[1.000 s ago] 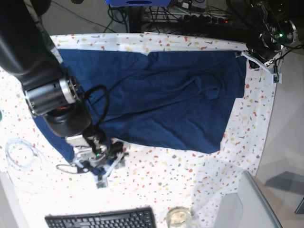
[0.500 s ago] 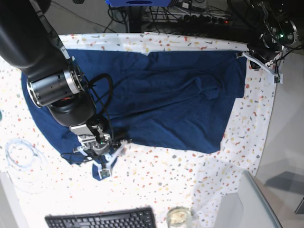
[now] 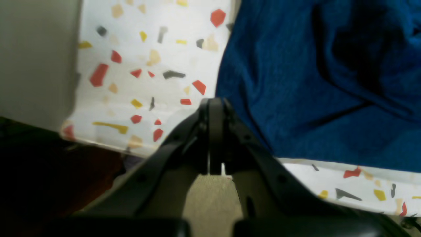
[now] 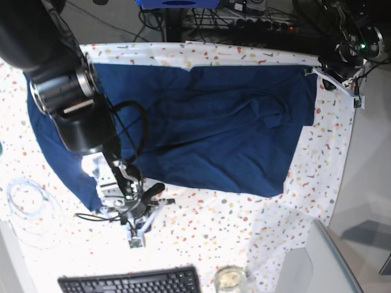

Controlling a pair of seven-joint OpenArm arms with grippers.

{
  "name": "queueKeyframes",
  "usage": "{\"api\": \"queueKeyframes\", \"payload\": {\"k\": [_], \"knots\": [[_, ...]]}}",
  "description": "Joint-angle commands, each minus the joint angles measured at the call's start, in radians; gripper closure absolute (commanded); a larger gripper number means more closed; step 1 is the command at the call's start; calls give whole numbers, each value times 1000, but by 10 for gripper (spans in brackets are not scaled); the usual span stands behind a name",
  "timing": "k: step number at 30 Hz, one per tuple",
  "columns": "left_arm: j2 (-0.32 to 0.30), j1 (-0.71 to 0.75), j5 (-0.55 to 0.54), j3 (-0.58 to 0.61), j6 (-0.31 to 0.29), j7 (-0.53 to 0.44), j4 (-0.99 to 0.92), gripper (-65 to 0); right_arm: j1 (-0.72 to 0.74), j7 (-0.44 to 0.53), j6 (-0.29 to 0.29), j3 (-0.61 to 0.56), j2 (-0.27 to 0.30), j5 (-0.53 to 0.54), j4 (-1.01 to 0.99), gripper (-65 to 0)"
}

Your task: Layout the t-shirt on the table in an organized manner, then fold the t-shirt properly

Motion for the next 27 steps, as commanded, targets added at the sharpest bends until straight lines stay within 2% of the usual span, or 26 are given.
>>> {"api": "queueKeyframes", "payload": {"k": [1,7,13,16,22,27], "knots": [[-12,12,-9,-4,-4,-17,40,0,2,9,-3,6,18,-4,106,0],[-7,19,-9,-4,-4,-17,76,0,-182,-170,-3,11,130,-4,617,0],[-4,19,-9,-4,-4,-17,87,0,-367,-246,3,146,153,-4,976,0],[-7,19,-9,-4,-4,-17,87,0,-462,-278,4,170,153,-4,1103,0],[-10,23,-9,-6,-4,-17,107,0,-633,-279,6,166,147,-3,1267,0],[-10,23,-9,-6,-4,-17,138,0,-691,-278,6,66,147,-3,1304,0]]}}
